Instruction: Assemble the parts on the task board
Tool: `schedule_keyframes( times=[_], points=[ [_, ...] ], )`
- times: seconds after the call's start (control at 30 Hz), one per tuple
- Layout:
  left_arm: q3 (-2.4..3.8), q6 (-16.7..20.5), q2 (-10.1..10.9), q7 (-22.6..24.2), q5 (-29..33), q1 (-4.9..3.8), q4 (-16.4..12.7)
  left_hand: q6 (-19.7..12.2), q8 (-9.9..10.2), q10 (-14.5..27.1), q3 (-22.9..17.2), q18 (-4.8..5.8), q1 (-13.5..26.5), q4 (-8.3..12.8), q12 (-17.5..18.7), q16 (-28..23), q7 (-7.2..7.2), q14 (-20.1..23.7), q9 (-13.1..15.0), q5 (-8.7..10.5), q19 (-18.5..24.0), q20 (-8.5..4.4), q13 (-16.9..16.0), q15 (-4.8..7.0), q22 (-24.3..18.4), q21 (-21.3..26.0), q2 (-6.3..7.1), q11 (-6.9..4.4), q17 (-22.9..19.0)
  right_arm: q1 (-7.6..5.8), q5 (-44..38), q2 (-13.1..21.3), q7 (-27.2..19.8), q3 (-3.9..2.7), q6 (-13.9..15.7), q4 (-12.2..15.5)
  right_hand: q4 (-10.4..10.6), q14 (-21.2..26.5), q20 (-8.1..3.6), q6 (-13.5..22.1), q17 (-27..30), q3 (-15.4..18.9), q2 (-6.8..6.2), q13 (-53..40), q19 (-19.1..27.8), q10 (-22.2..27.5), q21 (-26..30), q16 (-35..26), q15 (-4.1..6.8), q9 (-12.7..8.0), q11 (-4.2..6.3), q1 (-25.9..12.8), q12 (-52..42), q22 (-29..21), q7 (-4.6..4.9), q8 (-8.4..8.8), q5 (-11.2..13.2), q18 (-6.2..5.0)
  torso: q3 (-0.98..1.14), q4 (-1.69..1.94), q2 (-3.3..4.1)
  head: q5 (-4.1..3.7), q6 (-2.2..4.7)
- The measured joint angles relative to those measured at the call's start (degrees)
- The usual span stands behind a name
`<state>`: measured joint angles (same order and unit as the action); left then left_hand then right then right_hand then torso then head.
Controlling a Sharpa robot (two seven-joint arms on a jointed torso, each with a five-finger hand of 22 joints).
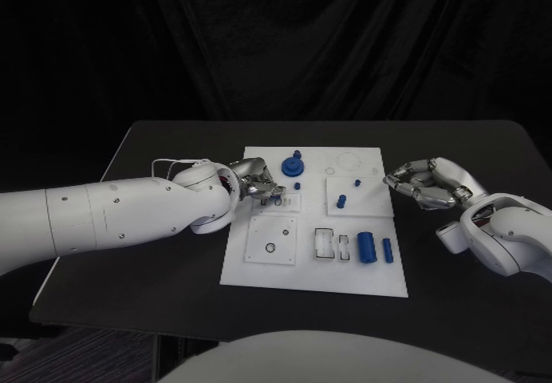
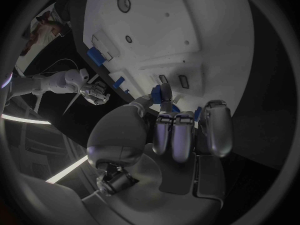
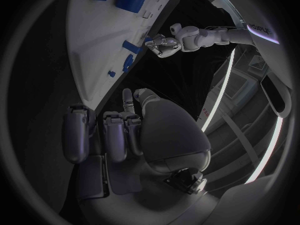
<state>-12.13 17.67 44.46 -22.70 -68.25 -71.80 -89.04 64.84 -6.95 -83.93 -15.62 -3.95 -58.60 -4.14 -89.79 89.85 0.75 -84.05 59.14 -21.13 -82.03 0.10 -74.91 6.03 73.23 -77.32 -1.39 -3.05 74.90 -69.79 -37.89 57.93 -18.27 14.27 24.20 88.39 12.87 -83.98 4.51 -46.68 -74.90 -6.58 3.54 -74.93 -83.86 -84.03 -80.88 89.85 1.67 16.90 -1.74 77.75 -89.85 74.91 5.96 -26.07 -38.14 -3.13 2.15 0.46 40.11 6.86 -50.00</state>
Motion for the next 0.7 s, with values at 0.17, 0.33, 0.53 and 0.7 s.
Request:
schedule_keyframes(
  times=[0.17,0.33,0.53,0.7],
  points=[
    [0.0,0.08,-0.43,-0.08,0.0,0.0,0.5,0.17,0.01,0.09,0.34,0.0,1.18,-1.09,0.0,0.0,-0.04,0.0,0.07,1.58,0.0,0.0,0.0,0.0,0.0,0.0,-0.3,-0.08,0.0,0.0,0.0,0.02,0.01,-0.01,-0.01,0.04,-0.23,0.0,0.0,0.0,0.0,-0.23,0.0,0.0,0.0,0.0,0.0,0.0,0.0,0.0,0.0,0.0,0.0,0.0,0.0,-0.24,0.0,0.0,0.02,-0.01,-0.01,0.08,0.0],
    [0.0,0.05,-0.58,-0.17,0.0,0.0,0.78,0.17,0.01,0.09,0.34,0.0,1.18,-1.09,0.0,0.0,-0.04,0.0,0.07,1.6,0.0,0.0,0.0,0.0,-0.01,0.0,-0.3,-0.09,0.0,0.0,0.0,0.08,0.03,-0.02,-0.01,0.09,-0.24,0.0,0.0,0.0,0.0,-0.23,0.0,0.0,0.0,0.0,0.0,0.0,0.0,0.0,0.0,0.0,0.0,0.0,0.0,-0.28,0.0,0.0,0.05,0.0,0.0,0.02,0.0],
    [-0.01,-0.15,-0.69,-0.3,0.0,0.04,1.07,0.17,0.01,0.09,0.34,0.0,1.18,-1.09,0.0,0.0,-0.04,0.0,0.07,1.6,0.0,0.0,0.0,0.0,-0.01,0.22,-0.3,-0.08,0.0,0.0,0.0,0.11,0.05,-0.02,-0.01,0.11,-0.23,0.0,0.0,0.0,0.0,-0.23,0.0,0.0,0.0,0.0,0.0,0.0,0.0,0.0,0.0,0.0,0.0,0.0,0.0,-0.28,0.0,0.0,0.05,0.0,-0.01,-0.02,0.0],
    [-0.01,-0.37,-0.64,-0.42,0.0,0.07,1.13,0.17,0.01,0.09,0.34,0.0,1.4,-1.09,0.0,0.0,-0.04,0.0,0.06,1.6,0.0,0.0,0.0,0.0,-0.01,0.22,-0.08,-0.08,0.0,0.0,0.0,0.11,0.06,-0.01,-0.01,0.12,-0.23,0.0,0.0,0.0,0.0,-0.23,0.0,0.0,0.0,0.0,0.0,0.0,0.0,0.0,0.0,0.0,0.0,0.0,0.0,-0.28,0.0,0.0,0.05,-0.01,-0.01,0.09,0.0]
  ],
)
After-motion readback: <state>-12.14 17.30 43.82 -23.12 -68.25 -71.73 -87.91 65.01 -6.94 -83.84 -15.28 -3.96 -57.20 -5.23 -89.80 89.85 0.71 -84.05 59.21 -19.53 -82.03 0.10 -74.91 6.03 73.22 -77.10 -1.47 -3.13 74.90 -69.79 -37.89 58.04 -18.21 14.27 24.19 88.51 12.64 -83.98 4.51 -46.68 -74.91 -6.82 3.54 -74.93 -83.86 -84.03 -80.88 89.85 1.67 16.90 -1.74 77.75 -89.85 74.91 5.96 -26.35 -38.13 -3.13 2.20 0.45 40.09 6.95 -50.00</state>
